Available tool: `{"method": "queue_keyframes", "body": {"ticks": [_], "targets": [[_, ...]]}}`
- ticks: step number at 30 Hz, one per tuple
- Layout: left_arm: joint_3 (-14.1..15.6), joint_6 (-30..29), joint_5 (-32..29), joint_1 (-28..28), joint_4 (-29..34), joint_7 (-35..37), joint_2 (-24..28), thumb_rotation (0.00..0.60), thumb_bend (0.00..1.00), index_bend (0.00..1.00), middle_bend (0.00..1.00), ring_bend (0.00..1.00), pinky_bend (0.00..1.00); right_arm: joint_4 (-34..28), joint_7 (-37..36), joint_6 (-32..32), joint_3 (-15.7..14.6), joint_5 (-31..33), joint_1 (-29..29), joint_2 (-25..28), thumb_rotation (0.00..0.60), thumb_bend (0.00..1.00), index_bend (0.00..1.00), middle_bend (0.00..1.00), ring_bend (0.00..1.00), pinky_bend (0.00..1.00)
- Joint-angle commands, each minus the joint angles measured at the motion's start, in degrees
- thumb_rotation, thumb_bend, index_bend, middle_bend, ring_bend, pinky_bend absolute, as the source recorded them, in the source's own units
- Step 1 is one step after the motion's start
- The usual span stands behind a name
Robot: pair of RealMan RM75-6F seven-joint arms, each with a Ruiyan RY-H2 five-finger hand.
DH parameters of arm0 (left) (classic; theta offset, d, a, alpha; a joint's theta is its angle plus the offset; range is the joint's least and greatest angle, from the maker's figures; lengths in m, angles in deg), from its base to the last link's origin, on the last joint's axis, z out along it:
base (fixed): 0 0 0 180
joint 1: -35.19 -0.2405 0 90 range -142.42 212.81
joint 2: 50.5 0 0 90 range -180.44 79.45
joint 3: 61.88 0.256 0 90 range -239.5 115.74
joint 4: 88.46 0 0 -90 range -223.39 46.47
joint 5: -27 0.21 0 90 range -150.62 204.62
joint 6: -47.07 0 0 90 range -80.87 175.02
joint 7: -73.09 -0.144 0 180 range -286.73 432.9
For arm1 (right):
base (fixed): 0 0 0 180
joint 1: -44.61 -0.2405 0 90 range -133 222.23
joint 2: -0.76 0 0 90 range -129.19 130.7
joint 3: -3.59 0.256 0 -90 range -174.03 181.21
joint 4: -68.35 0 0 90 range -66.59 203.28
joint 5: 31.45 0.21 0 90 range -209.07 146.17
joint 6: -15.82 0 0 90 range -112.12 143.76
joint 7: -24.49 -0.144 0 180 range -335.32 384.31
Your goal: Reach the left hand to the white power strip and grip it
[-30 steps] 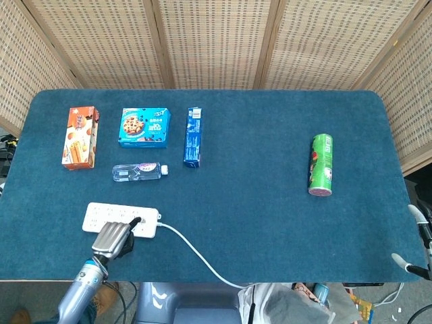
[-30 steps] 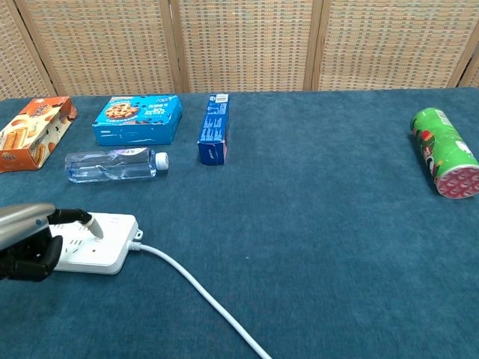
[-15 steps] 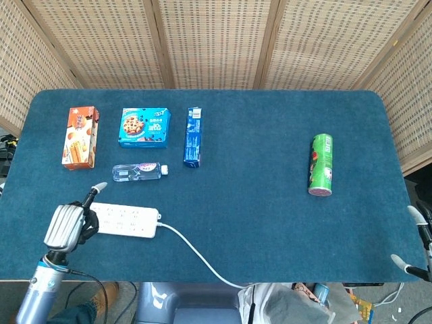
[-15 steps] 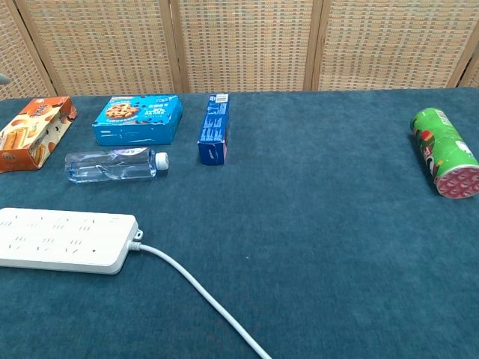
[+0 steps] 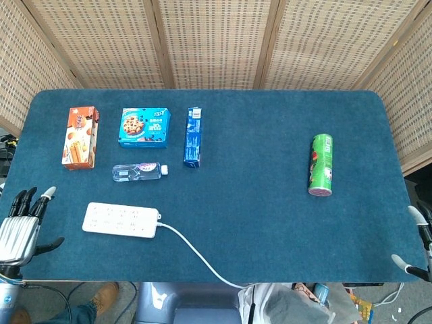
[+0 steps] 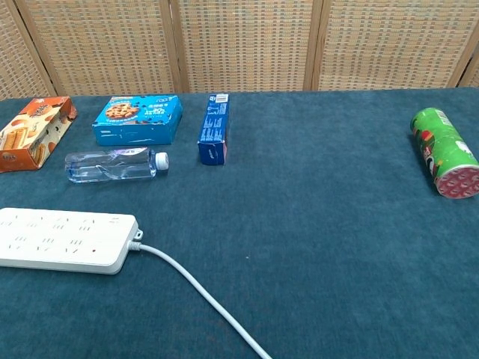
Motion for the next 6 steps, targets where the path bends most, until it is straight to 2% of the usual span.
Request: {"method": "queue_keyframes", "body": {"ticks": [1,6], "targets": [[-0.1,0.3,0.0,0.0,0.0,0.3,0.1,0.6,0.0,0.0,0.0,0.0,0.0,0.0,0.2,0.2,0.0,0.0,-0.1,-0.1,0.6,0.0,0.0,0.0,0.0,0.0],[-0.4,0.6,-0.1,-0.3,0.2,0.6,0.2,0.6,0.0,0.0,0.0,0.0,0.0,-0.1,0.5,0.5,0.0,0.0,-0.2,-0.1,0.6,0.0,0.0,0.0,0.0,0.0]]}}
